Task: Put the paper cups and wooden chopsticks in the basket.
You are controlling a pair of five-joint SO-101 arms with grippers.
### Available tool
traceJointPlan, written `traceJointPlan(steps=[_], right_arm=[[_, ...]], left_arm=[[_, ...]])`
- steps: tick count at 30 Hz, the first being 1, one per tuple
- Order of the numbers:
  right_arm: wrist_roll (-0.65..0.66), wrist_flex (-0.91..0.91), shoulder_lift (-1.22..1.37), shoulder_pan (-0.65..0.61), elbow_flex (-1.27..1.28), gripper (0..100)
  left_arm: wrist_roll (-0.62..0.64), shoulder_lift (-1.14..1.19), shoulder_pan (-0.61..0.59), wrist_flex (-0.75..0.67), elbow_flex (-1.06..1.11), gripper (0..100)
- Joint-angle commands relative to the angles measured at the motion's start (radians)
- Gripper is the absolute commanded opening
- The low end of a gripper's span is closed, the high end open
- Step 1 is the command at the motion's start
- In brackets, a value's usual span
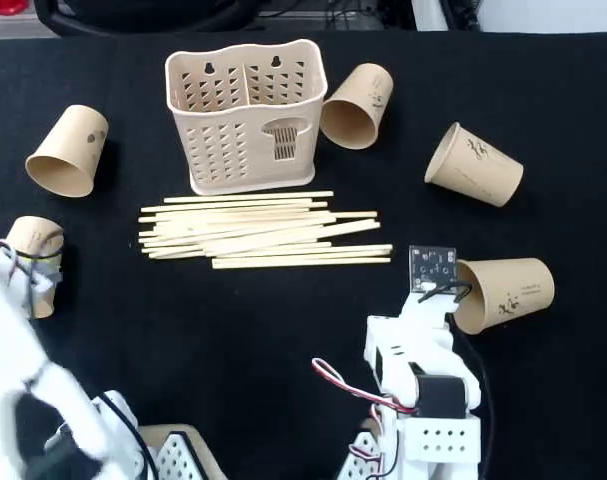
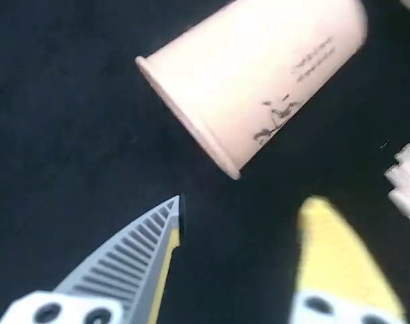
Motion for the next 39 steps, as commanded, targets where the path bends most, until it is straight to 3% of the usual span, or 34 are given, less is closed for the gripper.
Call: traceJointPlan(steps=[1, 5, 16, 19, 22, 25, 28, 33, 39], right_arm=[[0.002, 0.005, -0.05, 0.008, -0.005, 2.2], [0.002, 0.005, -0.05, 0.008, -0.005, 2.2], [0.002, 0.005, -0.05, 0.008, -0.005, 2.2], [0.002, 0.005, -0.05, 0.008, -0.005, 2.2], [0.002, 0.005, -0.05, 0.008, -0.005, 2.2], [0.002, 0.005, -0.05, 0.008, -0.005, 2.2], [0.002, 0.005, -0.05, 0.008, -0.005, 2.2], [0.002, 0.005, -0.05, 0.008, -0.005, 2.2], [0.002, 0.005, -0.05, 0.008, -0.005, 2.2]], left_arm=[[-0.058, 0.035, -0.084, 0.003, -0.077, 41], [-0.057, 0.028, -0.143, -0.103, -0.061, 39], [0.15, -0.04, -0.018, -0.775, 0.44, 39], [0.18, -0.092, -0.002, -0.878, 0.536, 38], [0.21, -0.161, -0.005, -0.919, 0.599, 30], [0.207, -0.253, -0.005, -0.916, 0.641, 18], [0.195, -0.373, -0.005, -0.827, 0.651, 3], [0.118, -0.617, 0.004, -0.569, 0.591, 3], [-0.002, -0.845, 0.007, -0.222, 0.363, 3]])
